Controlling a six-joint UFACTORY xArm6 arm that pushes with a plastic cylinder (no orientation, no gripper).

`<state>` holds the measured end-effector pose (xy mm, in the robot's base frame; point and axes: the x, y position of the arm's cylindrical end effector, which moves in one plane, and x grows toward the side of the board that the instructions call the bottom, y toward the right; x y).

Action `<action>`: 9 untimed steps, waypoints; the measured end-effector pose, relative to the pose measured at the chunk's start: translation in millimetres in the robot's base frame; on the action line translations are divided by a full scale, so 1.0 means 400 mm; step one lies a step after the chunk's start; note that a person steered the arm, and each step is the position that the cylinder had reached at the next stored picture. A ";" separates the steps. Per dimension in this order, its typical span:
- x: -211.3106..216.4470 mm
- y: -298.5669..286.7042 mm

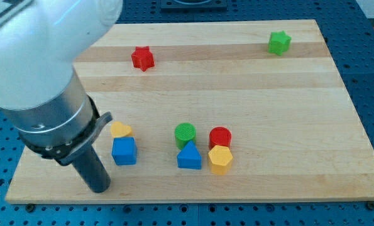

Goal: Locate the blue cube vertically above the green circle

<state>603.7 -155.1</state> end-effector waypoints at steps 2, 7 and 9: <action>-0.064 0.019; -0.282 0.202; -0.336 0.289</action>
<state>469.1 -39.6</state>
